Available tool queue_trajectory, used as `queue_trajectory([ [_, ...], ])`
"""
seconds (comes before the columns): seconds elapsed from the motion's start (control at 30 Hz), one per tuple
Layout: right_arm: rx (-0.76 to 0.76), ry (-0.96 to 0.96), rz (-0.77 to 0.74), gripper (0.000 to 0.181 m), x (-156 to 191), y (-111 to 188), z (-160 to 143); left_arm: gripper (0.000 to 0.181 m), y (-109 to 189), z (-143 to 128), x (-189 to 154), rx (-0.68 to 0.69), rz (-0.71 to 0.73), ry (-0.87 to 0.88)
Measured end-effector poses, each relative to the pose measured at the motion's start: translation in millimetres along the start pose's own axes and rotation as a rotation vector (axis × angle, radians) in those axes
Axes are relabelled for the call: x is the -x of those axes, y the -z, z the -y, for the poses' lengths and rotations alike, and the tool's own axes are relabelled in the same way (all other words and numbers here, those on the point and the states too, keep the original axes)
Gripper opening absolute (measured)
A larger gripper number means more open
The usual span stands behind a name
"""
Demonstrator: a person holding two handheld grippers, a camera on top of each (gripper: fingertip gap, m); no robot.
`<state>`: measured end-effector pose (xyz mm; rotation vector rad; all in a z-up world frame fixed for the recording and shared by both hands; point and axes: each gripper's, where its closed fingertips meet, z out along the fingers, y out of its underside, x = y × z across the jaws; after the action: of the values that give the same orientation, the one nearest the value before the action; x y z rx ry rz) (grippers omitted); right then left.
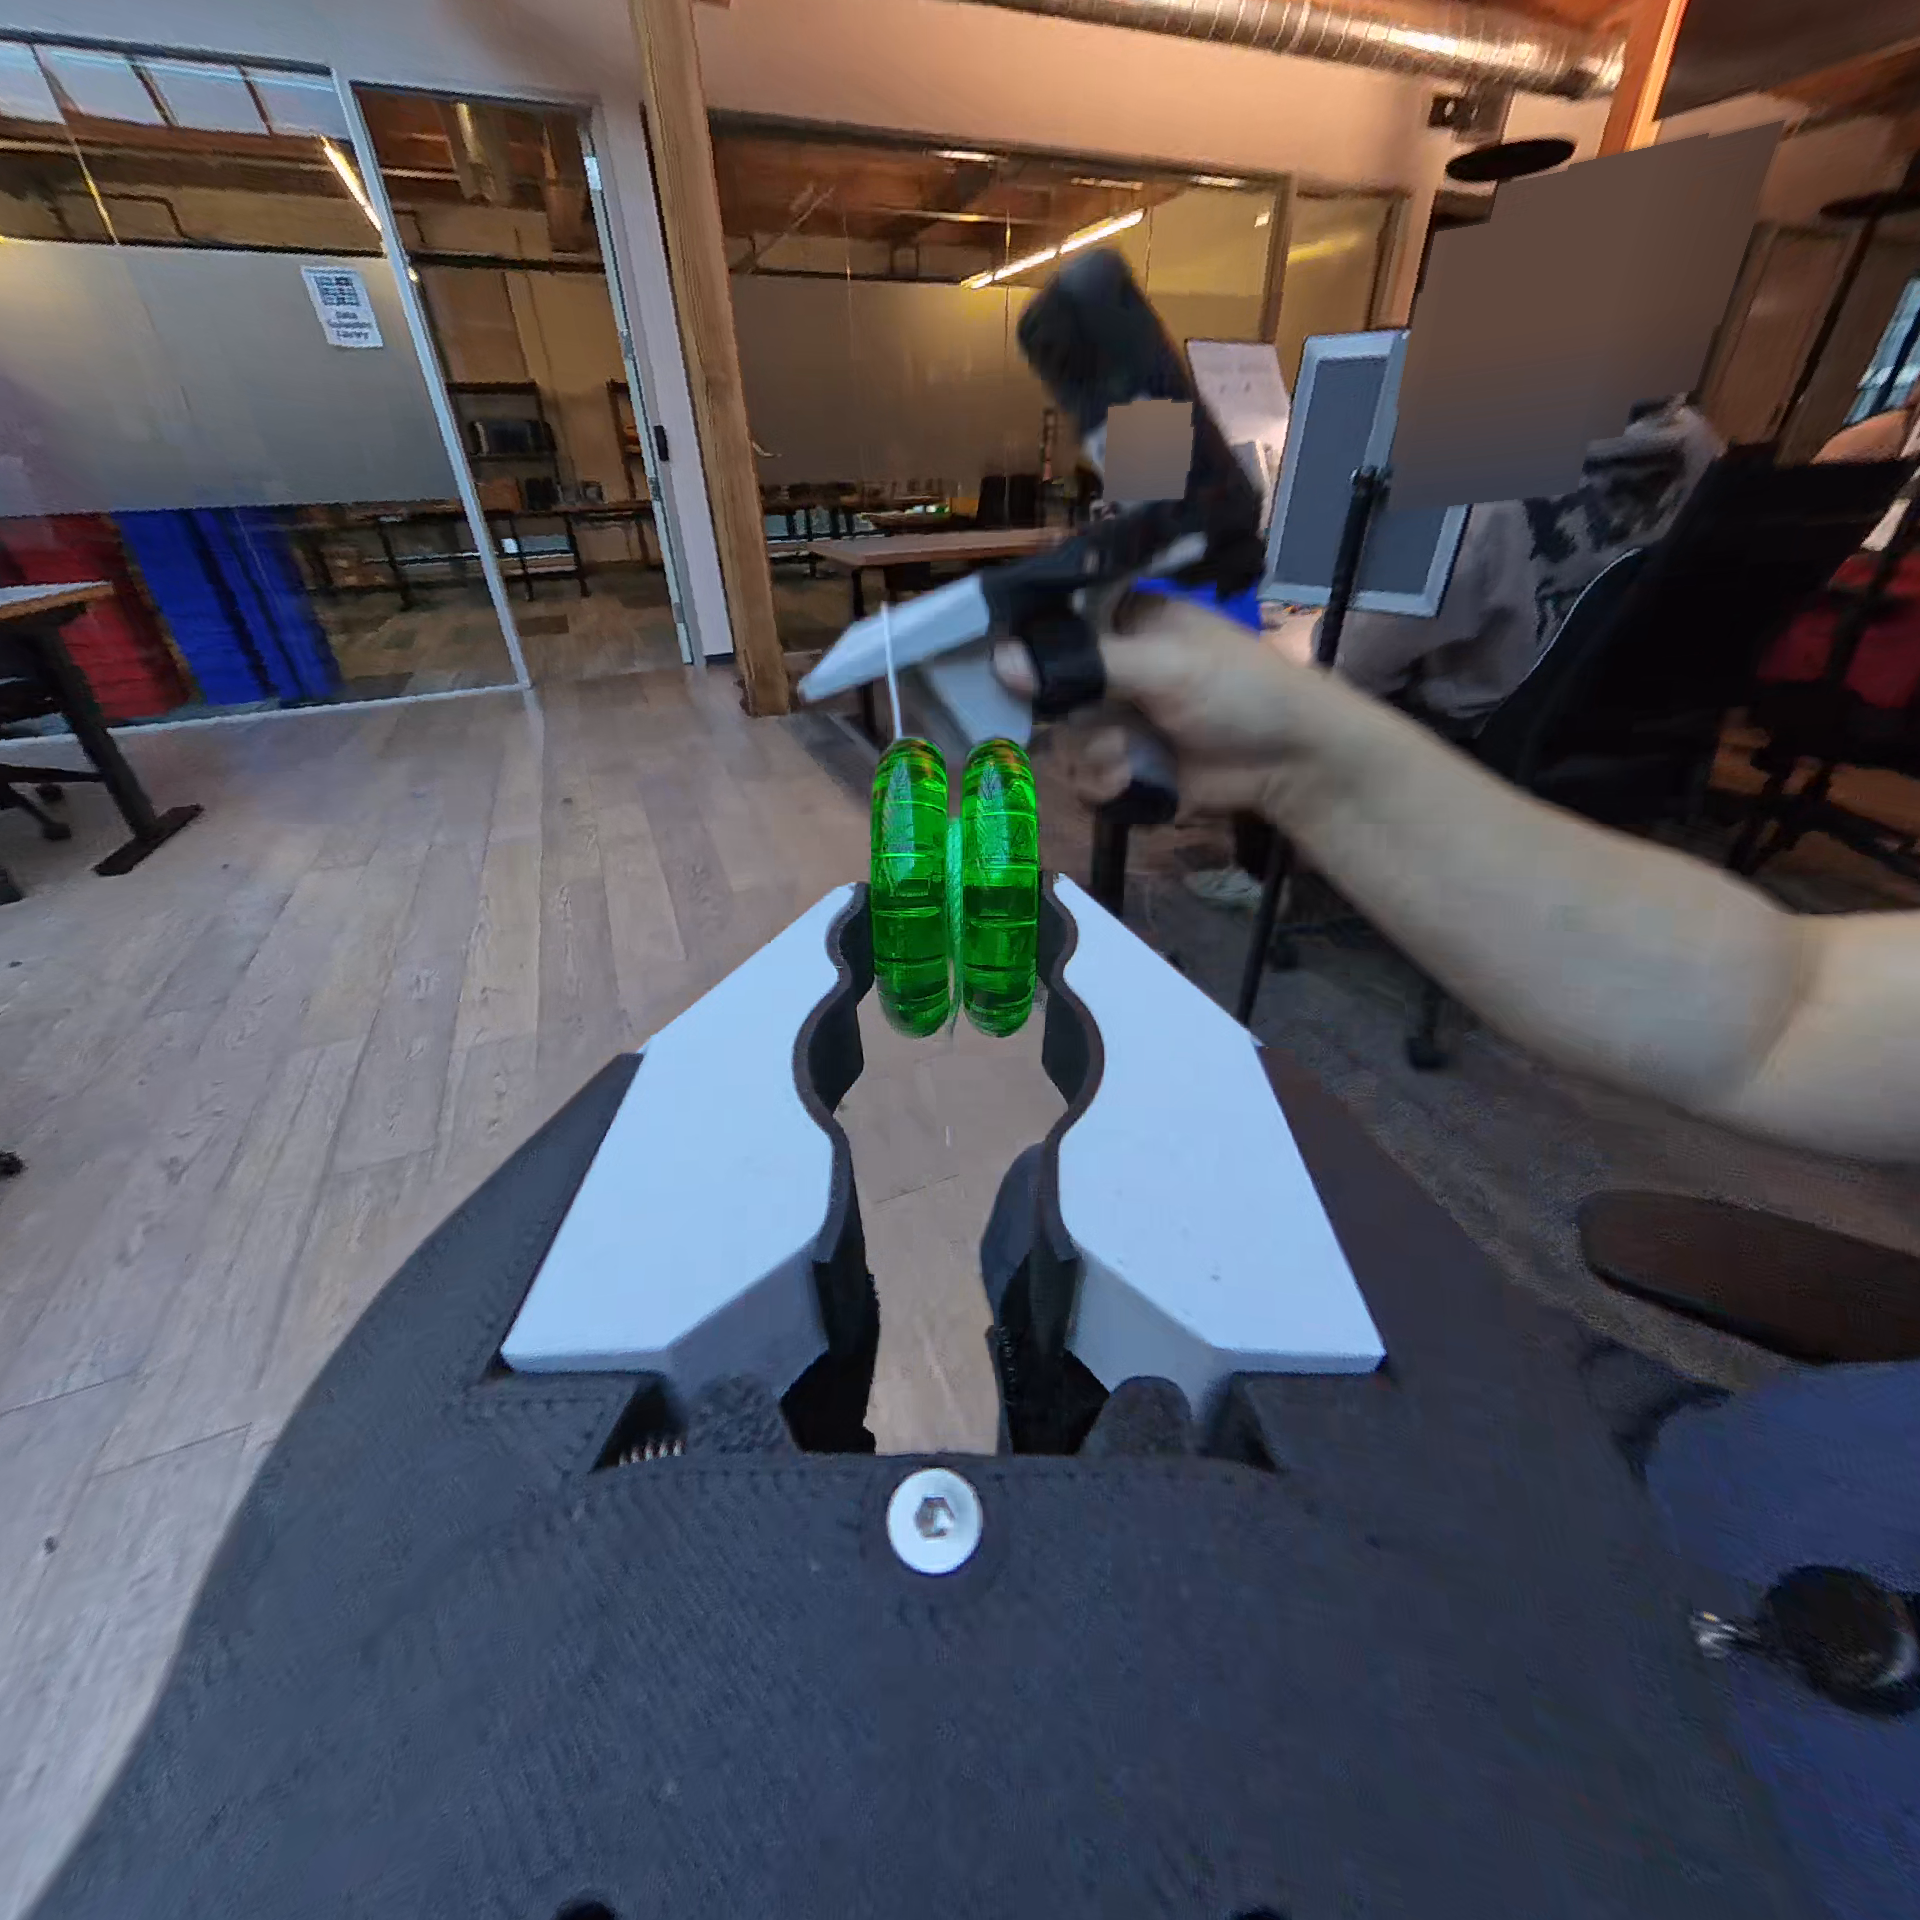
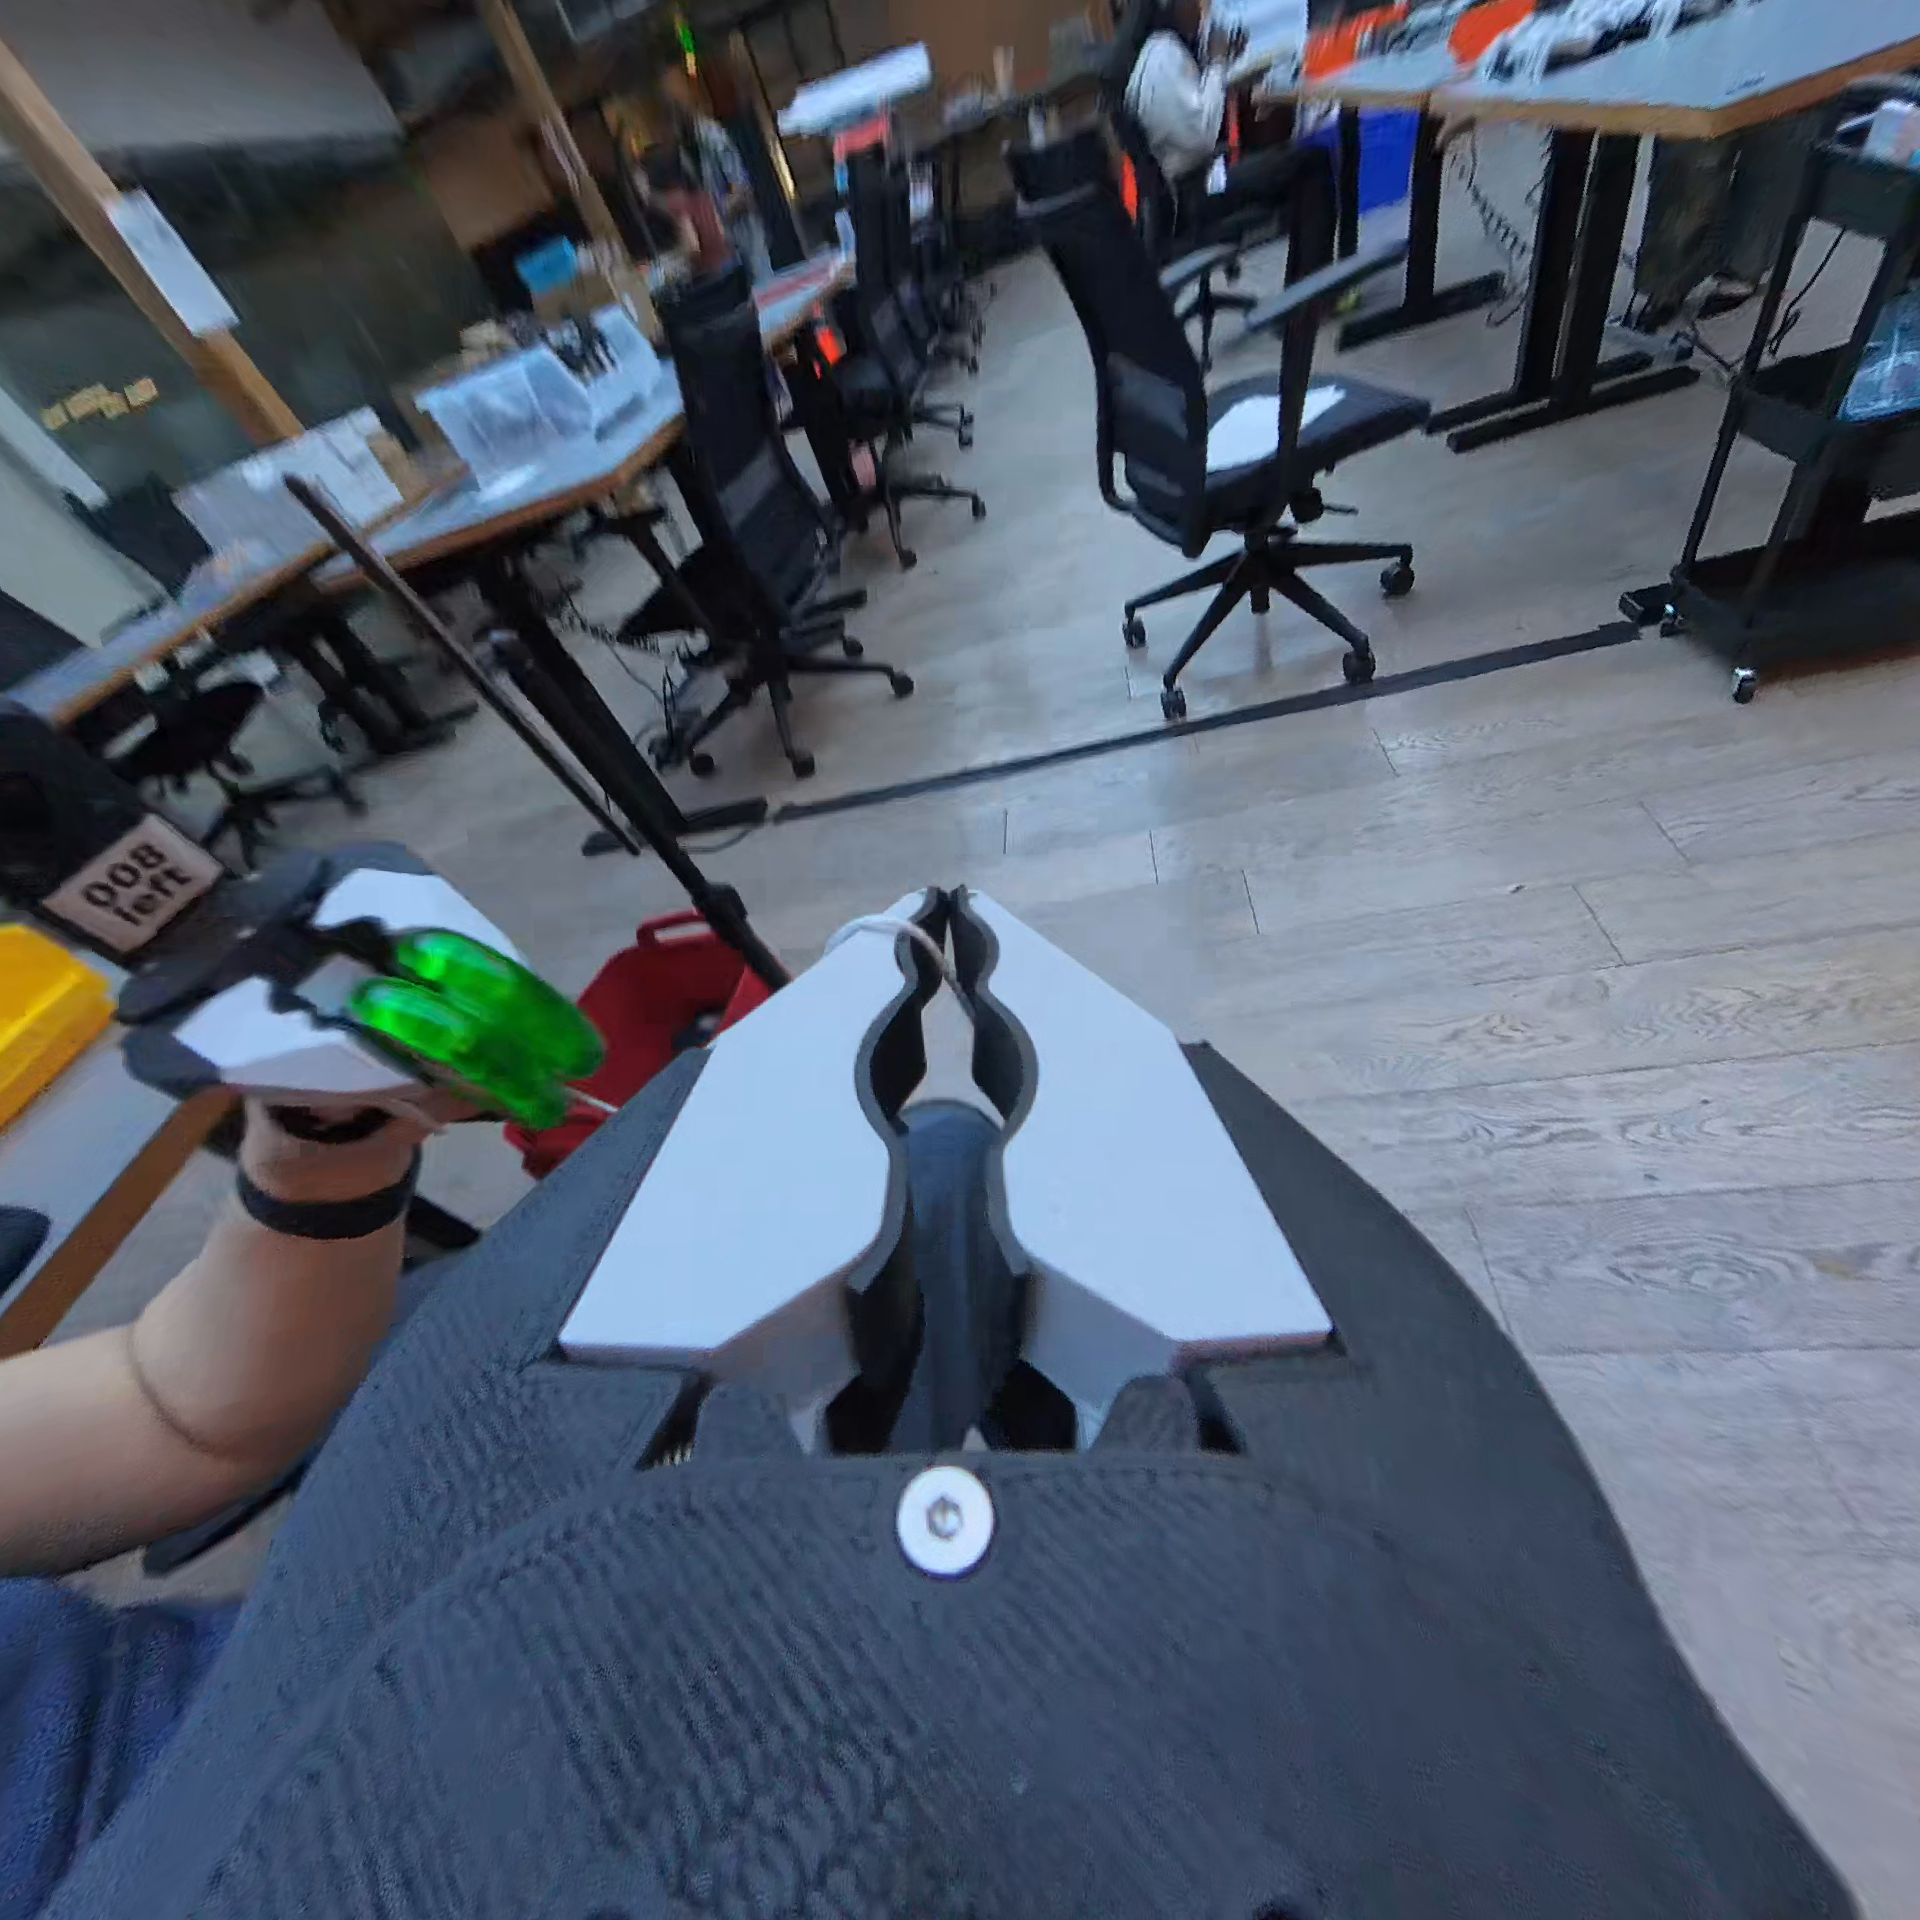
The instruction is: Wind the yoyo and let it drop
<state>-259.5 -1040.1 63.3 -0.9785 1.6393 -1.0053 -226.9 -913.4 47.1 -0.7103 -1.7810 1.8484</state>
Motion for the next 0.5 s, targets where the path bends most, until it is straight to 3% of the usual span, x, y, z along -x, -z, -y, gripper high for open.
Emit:
queue_trajectory([
  [0.13,0.225,0.160,-0.067,0.000,36.6,8.2,45.5,0.029,-22.1,-24.6,7.3,0.062,0.105,-0.105],
  [0.27,0.345,0.310,-0.133,0.000,74.2,6.0,65.3,0.029,-38.6,-34.9,24.7,0.094,0.237,-0.174],
  [0.4,0.460,0.430,-0.170,0.000,104.8,0.6,53.9,0.029,-44.7,-32.0,39.1,0.088,0.338,-0.221],
  [0.5,0.518,0.449,-0.073,0.000,137.6,-3.0,26.2,0.029,-40.3,-22.6,51.8,0.048,0.417,-0.208],
])
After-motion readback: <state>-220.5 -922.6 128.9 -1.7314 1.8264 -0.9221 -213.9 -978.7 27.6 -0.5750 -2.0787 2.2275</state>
